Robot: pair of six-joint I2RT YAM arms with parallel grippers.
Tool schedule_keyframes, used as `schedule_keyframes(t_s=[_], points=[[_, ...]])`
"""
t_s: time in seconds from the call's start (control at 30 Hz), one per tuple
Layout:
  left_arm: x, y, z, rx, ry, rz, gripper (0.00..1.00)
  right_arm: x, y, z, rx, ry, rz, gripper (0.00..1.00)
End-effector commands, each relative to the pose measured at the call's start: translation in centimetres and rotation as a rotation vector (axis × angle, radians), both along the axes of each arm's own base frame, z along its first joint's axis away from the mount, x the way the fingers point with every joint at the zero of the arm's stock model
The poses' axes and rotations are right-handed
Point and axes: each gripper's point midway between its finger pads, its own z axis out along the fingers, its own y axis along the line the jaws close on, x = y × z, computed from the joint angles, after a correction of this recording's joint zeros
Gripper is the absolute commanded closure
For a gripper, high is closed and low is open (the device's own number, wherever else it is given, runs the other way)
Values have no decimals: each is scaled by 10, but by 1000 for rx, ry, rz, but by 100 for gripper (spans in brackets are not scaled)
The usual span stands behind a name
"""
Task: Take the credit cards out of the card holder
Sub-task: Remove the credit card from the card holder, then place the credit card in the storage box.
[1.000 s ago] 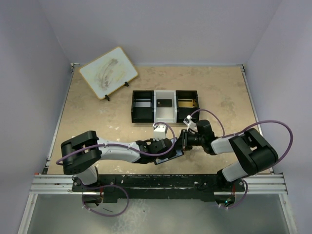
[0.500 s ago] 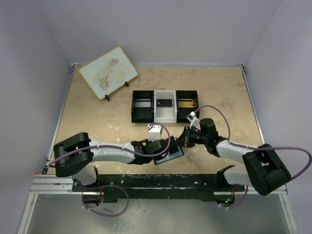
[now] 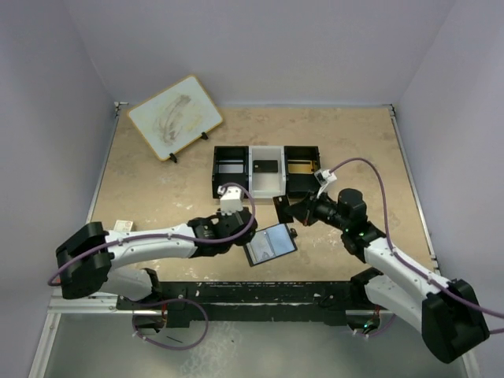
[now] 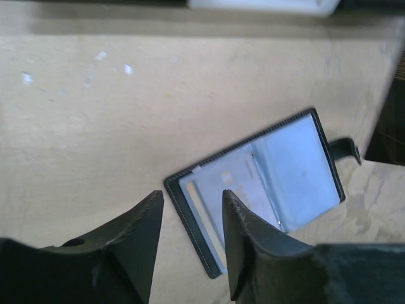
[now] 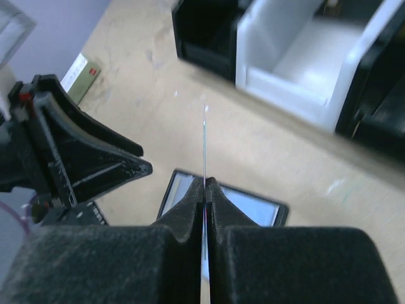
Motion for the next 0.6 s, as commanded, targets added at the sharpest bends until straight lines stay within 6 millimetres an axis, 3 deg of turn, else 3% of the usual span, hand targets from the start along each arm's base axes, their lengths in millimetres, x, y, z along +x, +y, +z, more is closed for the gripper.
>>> schedule_keyframes(t_s=[0.0,0.13,0.4,0.57], points=[[23,45,23,37,-51,106,52,30,-10,70,-78,-401,-35,100],[41,85,44,82,-88,197,37,33,-9,93,-172,-612,40,100],[79,158,79,152,-101,371,35,70,-1,100,-368,-738,122,100],[91,194,101,224,-153,452,34,98,11,95,-445,-780,188,100]])
